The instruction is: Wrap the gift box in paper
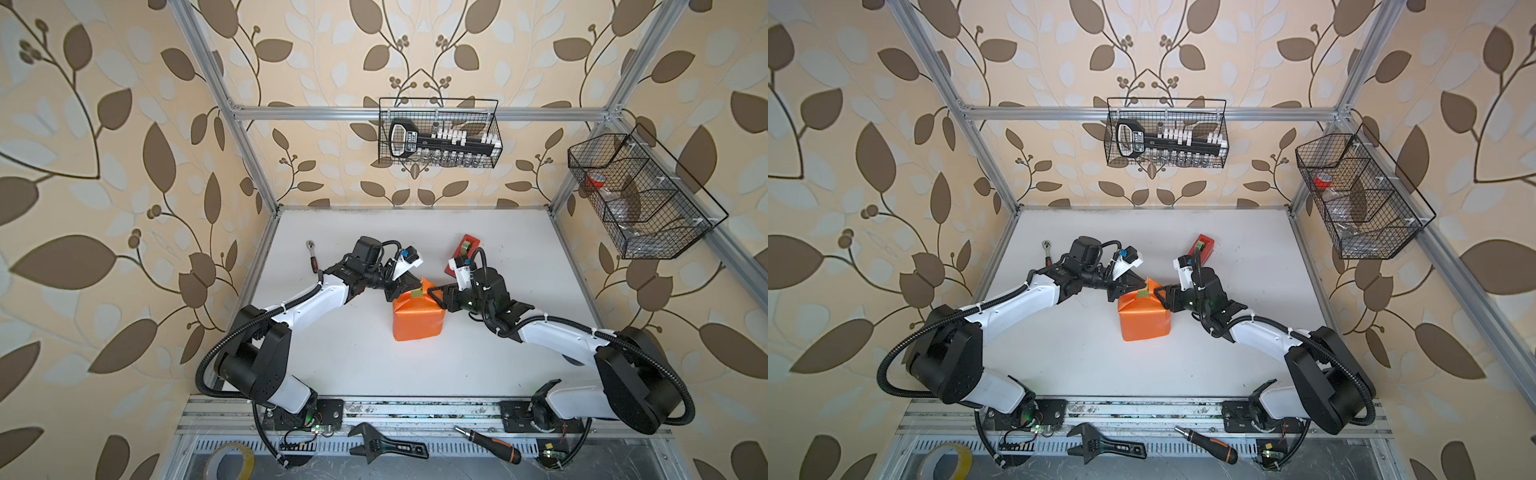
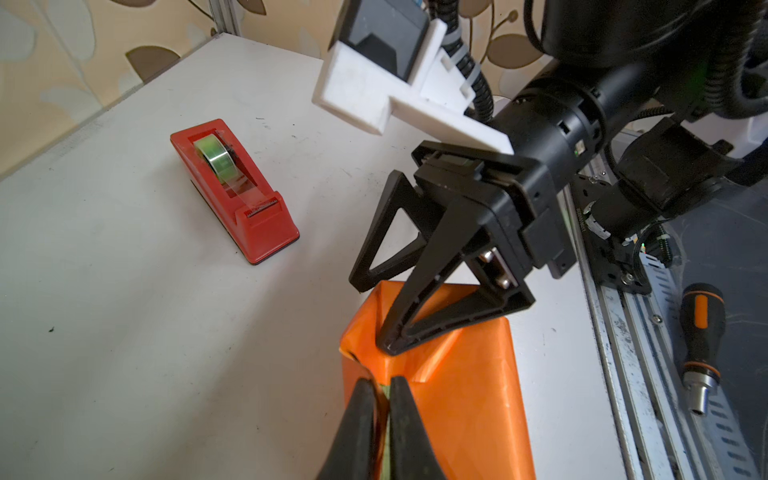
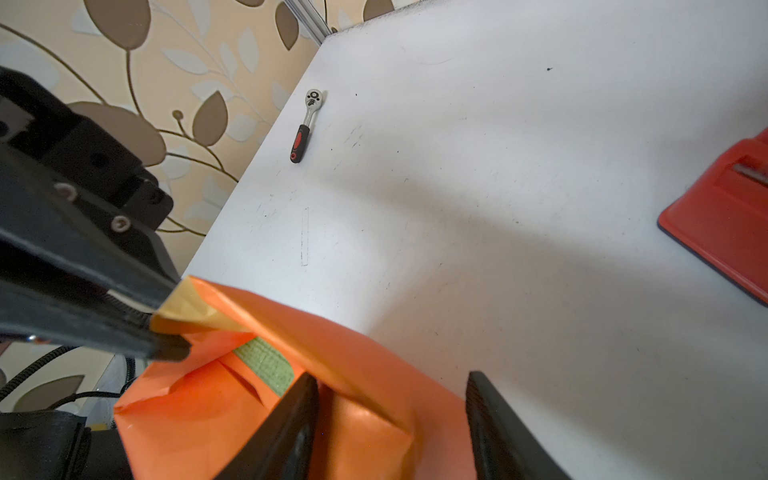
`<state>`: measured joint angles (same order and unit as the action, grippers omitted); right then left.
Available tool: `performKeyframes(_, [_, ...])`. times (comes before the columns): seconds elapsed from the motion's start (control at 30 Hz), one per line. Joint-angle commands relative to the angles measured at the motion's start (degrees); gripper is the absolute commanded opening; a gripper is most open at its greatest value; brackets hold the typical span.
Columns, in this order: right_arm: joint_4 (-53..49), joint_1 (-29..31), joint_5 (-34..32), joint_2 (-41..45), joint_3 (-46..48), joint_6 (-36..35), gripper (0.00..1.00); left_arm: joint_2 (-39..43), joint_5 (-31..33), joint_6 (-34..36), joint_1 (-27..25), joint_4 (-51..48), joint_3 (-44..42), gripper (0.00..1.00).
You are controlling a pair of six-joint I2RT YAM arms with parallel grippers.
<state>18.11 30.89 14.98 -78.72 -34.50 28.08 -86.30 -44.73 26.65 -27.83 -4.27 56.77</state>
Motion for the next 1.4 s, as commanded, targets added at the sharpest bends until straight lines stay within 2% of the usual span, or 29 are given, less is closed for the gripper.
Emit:
performKeyframes(0.0, [-5.89, 0.57, -1.12, -1.09, 0.76, -0.82, 0.58, 1.86, -0.72, 0.92, -0.63, 1.26, -0.44, 0.05])
performKeyframes(0.1, [-5.93, 0.59, -1.19, -1.07, 0.75, -0.78, 0.58, 1.50, -0.51, 1.44, -0.64, 0.11, 0.05, 0.00])
performKeyframes(0.63, [-7.92, 0.37, -1.34, 2.14, -0.05, -0.87, 0.62, 5.77, 0.08, 1.65, -1.69, 0.23, -2.63, 0.00])
performKeyframes(1.37, [-9.98, 0.18, -0.32, 5.93, 0.11, -0.52, 0.64, 6.05, 2.10, 2.15, -4.81, -3.61, -4.81, 0.00])
